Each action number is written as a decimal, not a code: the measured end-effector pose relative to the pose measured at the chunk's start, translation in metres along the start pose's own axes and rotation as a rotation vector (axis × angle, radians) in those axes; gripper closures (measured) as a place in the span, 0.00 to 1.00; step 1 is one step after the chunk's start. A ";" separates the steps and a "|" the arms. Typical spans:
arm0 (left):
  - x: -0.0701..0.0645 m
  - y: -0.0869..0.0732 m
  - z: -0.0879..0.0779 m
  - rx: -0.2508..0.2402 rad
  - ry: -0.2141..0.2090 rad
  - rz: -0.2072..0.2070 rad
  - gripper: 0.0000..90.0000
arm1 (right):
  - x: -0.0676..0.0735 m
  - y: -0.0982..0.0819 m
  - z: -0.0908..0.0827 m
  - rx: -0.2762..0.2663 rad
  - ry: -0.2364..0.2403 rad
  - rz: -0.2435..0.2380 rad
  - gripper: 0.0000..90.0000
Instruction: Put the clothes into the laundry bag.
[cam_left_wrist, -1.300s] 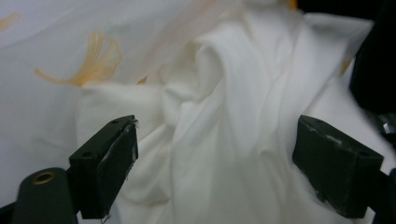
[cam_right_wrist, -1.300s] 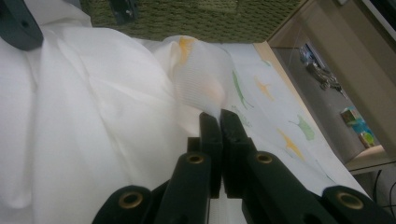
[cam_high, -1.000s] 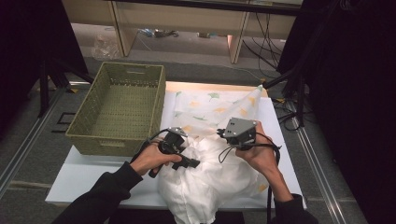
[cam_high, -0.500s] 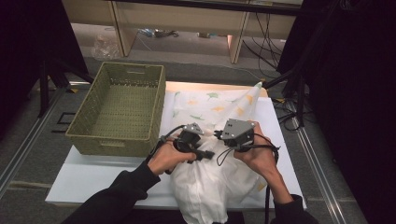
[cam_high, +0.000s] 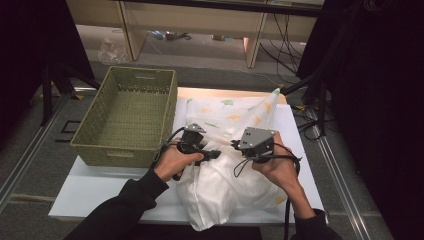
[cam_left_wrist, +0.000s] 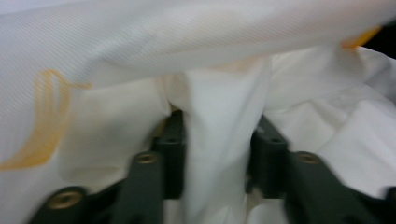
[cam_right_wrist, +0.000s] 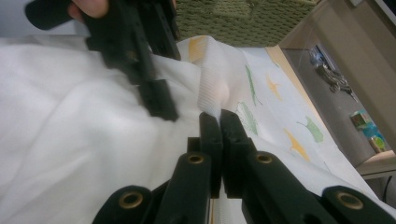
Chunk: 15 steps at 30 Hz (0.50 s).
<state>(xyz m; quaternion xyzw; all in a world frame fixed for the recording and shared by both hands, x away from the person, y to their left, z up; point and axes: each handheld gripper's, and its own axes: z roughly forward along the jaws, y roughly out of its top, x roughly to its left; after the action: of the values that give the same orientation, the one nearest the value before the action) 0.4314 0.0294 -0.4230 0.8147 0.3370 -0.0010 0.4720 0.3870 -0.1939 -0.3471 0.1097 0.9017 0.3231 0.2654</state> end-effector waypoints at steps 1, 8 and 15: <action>-0.003 -0.001 -0.006 -0.014 0.020 0.018 0.49 | 0.000 0.000 0.000 0.002 0.001 0.002 1.00; -0.002 -0.015 -0.043 -0.001 0.164 0.122 0.21 | -0.002 -0.001 0.001 -0.002 0.001 -0.017 1.00; 0.013 -0.026 -0.004 0.041 0.129 0.057 0.17 | 0.001 0.000 0.002 0.008 -0.002 -0.002 1.00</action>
<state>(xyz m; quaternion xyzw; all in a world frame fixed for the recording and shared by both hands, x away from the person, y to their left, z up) 0.4262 0.0479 -0.4451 0.8319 0.3431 0.0580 0.4323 0.3874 -0.1925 -0.3482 0.1102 0.9029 0.3193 0.2660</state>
